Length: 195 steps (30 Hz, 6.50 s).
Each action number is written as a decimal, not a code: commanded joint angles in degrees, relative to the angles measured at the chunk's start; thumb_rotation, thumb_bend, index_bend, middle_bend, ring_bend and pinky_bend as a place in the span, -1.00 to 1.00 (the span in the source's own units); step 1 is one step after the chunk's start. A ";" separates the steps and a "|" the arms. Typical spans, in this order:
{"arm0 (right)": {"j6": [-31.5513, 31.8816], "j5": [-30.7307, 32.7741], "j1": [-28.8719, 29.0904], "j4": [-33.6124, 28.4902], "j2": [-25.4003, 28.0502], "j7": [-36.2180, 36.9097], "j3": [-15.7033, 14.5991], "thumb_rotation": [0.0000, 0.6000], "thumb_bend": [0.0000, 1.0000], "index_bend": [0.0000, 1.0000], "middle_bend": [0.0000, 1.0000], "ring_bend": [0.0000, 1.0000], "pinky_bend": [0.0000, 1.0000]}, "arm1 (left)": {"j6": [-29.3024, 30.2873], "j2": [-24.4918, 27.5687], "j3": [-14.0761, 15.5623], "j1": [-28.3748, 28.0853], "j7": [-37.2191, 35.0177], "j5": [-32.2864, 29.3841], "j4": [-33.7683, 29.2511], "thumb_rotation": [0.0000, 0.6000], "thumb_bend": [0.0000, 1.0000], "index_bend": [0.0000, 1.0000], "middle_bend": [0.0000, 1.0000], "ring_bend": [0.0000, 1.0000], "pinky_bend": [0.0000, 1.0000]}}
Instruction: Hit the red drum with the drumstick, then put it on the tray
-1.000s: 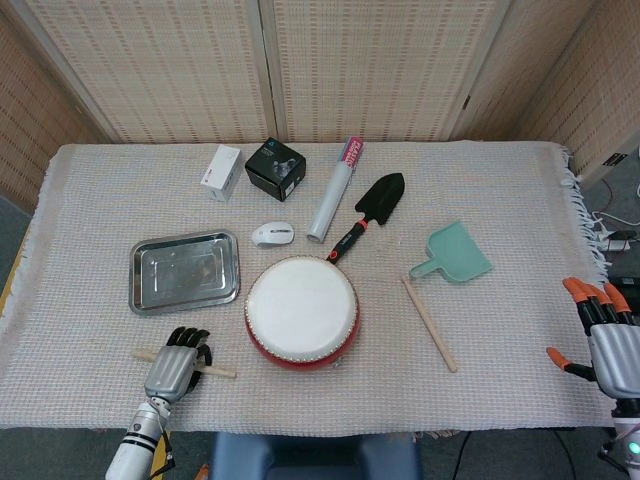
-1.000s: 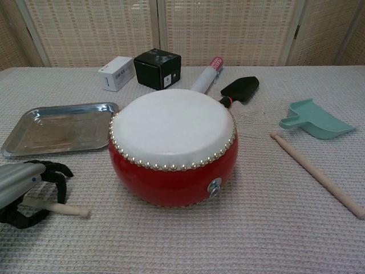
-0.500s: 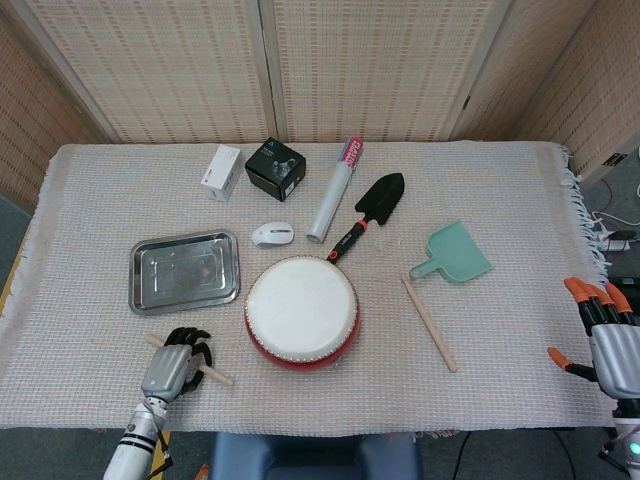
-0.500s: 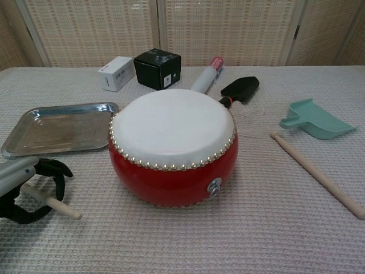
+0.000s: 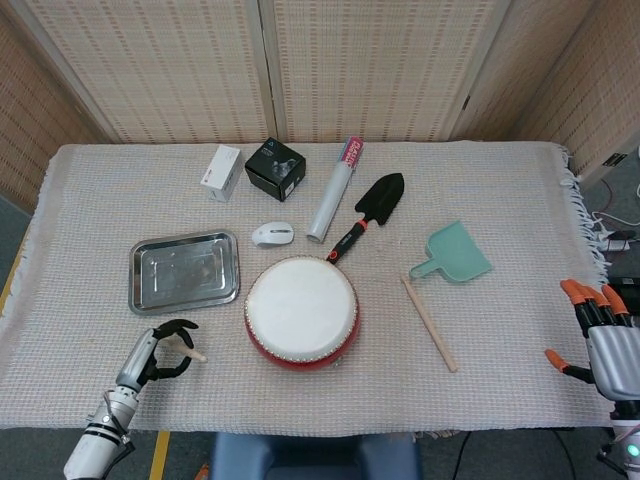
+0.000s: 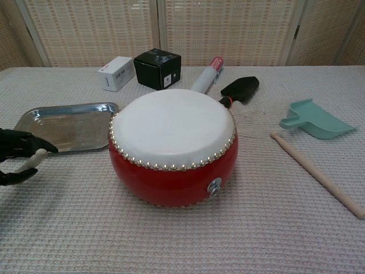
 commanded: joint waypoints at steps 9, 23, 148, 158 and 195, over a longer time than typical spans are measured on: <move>0.01 0.08 -0.08 -0.89 0.28 -0.79 -0.05 1.00 -0.68 -1.00 -0.87 -1.00 -1.00 | -6.71 11.03 0.37 -1.90 -54.76 14.65 6.85 1.00 -0.28 0.19 -0.35 -0.60 -0.74; 0.80 0.33 -0.72 -1.57 0.59 -1.01 -0.07 1.00 -0.68 -1.00 -0.87 -1.00 -1.00 | -4.26 9.07 8.28 -9.17 -88.84 23.76 20.02 1.00 -0.28 0.19 -0.32 -0.53 -0.71; 5.49 -2.47 -2.53 -0.67 -0.06 1.21 0.41 1.00 -0.68 -1.00 -0.87 -1.00 -1.00 | -2.53 -8.22 9.16 -7.14 -38.94 10.41 19.04 1.00 -0.43 0.65 0.73 0.56 0.30; 5.78 -2.63 -2.62 -0.67 -0.07 1.04 0.47 1.00 -0.68 -1.00 -0.87 -1.00 -1.00 | -2.66 -9.35 8.66 -6.62 -41.44 10.22 19.82 1.00 -0.23 0.88 0.97 0.83 0.66; 6.37 -2.22 -1.49 -1.46 1.72 -0.50 2.58 1.00 -0.68 -1.00 -0.87 -1.00 -1.00 | 10.43 -2.94 -2.93 -12.28 22.41 13.53 12.84 1.00 0.52 1.00 1.00 1.00 1.00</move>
